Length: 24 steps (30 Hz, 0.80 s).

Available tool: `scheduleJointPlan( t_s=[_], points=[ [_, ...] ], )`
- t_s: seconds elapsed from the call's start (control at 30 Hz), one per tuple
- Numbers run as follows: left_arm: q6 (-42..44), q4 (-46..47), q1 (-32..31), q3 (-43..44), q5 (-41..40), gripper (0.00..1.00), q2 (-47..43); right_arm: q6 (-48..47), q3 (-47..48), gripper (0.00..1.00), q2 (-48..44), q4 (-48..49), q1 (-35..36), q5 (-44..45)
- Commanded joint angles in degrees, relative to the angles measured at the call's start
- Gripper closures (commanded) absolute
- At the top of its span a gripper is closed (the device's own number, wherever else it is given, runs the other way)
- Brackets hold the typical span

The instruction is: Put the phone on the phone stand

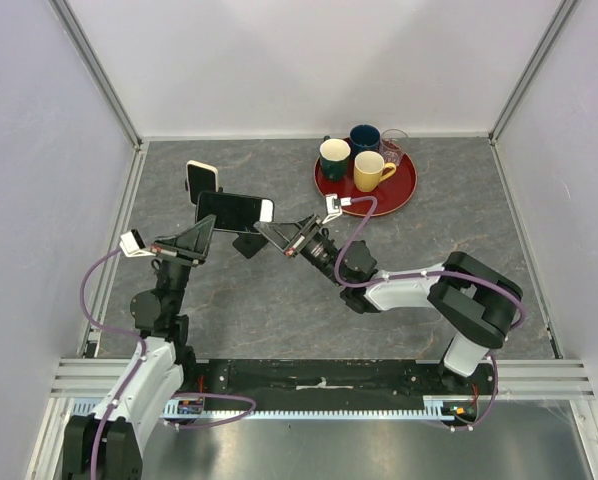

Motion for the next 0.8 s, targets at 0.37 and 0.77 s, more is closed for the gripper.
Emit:
scheduleJointPlan(
  t_s=[0.37, 0.77],
  points=[
    [4.01, -7.43, -0.48, -4.18, 8.59, 0.31, -5.09, -26.24, 9.78, 1.0, -17.57, -31.87, -6.39, -6.25],
    [40.64, -50.02, -1.36, 21.09, 18.55, 0.36, -5.09, -57.29, 50.97, 1.0, -5.46, -92.59, -9.65, -10.56]
  ],
)
